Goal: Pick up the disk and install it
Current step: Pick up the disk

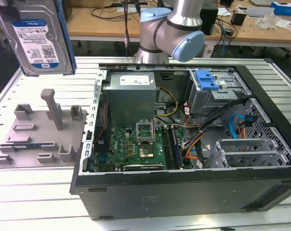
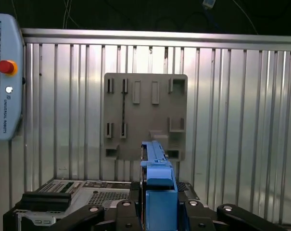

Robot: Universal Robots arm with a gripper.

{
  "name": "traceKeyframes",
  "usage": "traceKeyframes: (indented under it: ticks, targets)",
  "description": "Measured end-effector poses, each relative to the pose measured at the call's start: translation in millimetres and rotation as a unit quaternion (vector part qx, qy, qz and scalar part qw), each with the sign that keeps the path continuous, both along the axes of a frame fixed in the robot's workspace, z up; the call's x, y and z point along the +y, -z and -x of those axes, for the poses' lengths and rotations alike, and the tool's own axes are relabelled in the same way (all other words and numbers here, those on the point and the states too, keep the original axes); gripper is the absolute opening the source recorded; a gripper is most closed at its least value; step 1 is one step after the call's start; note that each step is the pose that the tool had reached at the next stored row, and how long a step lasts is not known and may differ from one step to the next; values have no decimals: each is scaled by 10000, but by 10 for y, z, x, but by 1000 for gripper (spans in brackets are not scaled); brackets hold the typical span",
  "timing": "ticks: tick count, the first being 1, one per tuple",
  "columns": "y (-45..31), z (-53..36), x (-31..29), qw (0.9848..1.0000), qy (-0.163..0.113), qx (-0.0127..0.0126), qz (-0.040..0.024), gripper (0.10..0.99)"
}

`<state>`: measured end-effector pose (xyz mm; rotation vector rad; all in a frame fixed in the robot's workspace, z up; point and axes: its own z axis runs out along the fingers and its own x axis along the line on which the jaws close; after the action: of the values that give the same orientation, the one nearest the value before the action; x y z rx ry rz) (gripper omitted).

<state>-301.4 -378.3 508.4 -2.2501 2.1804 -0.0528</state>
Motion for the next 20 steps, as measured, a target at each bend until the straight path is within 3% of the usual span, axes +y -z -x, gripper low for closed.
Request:
traceKeyframes:
  ticks: [13,20]
  targets:
    - [0,-650,-403,10000,0,0,0,369]
    - [-1,-952,-585,10000,-1,0,0,369]
